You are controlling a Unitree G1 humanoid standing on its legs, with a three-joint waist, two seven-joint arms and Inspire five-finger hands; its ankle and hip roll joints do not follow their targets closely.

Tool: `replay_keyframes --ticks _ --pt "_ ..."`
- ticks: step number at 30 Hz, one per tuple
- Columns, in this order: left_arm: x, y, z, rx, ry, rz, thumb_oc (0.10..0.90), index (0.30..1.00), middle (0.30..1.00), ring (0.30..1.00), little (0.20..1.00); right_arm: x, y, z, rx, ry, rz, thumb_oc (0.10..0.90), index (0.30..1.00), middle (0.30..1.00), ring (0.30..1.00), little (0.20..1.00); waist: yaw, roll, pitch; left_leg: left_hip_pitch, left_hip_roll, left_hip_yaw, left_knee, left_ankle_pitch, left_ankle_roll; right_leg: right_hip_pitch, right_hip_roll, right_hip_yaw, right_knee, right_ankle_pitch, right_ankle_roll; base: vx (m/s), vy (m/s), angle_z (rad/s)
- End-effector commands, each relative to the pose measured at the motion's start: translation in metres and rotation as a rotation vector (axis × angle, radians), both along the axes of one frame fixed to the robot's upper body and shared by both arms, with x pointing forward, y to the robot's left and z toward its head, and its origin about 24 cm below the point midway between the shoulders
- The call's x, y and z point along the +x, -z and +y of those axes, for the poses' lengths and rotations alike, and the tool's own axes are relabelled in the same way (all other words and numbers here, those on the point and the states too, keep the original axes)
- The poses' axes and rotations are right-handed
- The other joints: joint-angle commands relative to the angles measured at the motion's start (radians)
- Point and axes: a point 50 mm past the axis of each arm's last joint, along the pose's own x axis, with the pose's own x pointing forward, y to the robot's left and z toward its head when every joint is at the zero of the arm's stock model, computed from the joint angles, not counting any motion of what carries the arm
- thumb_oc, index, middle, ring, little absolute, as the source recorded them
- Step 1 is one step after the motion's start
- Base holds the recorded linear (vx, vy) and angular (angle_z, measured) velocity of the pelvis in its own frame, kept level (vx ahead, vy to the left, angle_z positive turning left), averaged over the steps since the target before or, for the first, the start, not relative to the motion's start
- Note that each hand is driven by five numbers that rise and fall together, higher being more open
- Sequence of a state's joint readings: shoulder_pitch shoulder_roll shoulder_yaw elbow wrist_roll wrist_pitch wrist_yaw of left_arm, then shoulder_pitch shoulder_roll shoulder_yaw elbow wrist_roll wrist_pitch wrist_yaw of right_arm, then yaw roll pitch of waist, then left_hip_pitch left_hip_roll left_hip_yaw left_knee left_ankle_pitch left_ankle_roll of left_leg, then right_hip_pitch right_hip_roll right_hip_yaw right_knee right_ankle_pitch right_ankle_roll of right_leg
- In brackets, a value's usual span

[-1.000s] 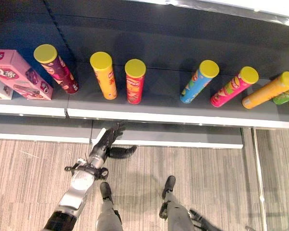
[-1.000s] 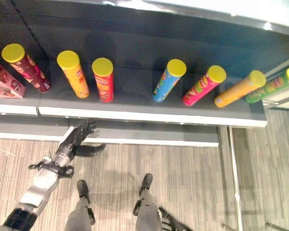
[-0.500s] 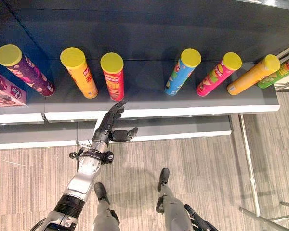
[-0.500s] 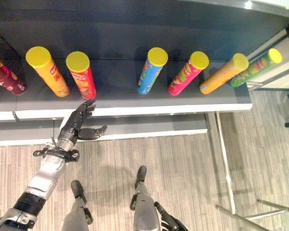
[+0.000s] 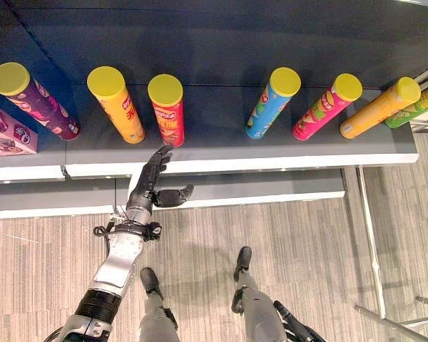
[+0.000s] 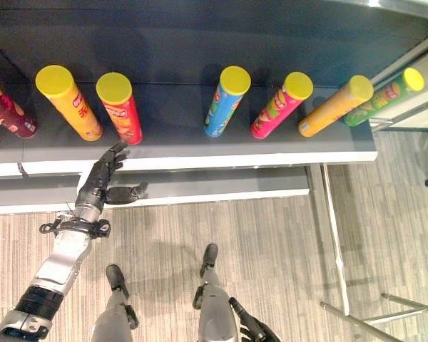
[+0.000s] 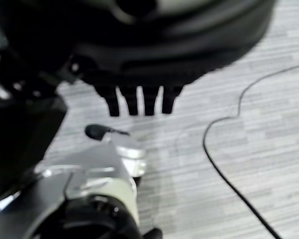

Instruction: Put the goods on the table back onto the shelves and tidy them up.

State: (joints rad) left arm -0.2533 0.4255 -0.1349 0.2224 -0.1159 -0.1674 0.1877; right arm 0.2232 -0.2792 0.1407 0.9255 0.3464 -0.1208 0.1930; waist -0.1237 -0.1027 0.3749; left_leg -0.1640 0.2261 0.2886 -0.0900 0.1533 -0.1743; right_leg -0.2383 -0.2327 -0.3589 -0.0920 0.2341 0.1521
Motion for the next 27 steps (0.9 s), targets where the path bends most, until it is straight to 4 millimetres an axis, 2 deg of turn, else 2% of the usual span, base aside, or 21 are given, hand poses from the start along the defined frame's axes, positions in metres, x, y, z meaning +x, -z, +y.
replay_keyframes --ticks 1,13,27 --pt "0.008 -0.076 -0.004 0.041 0.026 -0.367 0.800 0.900 0.900 0.900 0.900 0.002 0.006 0.033 0.035 -0.141 0.030 0.800 0.900 0.900 0.900 0.900 0.015 -0.023 0.038 0.073 0.007 0.035 0.003 -0.109 -0.021 0.086 -0.046 -0.041 0.031 -0.102 0.092 0.00 0.000 0.00" --pt "0.022 -0.095 -0.007 0.067 -0.057 -0.442 0.800 0.900 0.900 0.900 0.900 0.008 0.005 0.033 0.020 -0.146 0.015 0.800 0.900 0.900 0.900 0.900 -0.007 -0.040 0.050 0.077 0.014 0.052 0.003 -0.109 -0.024 0.068 -0.038 -0.024 0.035 -0.100 0.092 0.00 0.000 0.00" --pt "0.016 -0.097 -0.001 0.055 -0.125 -0.475 0.800 0.900 0.900 0.900 0.900 0.011 0.005 0.038 0.016 -0.168 0.002 0.800 0.900 0.900 0.900 0.900 0.005 -0.041 0.055 0.077 0.015 0.049 0.003 -0.109 -0.021 0.072 -0.035 -0.028 0.035 -0.104 0.090 0.00 -0.004 -0.01"
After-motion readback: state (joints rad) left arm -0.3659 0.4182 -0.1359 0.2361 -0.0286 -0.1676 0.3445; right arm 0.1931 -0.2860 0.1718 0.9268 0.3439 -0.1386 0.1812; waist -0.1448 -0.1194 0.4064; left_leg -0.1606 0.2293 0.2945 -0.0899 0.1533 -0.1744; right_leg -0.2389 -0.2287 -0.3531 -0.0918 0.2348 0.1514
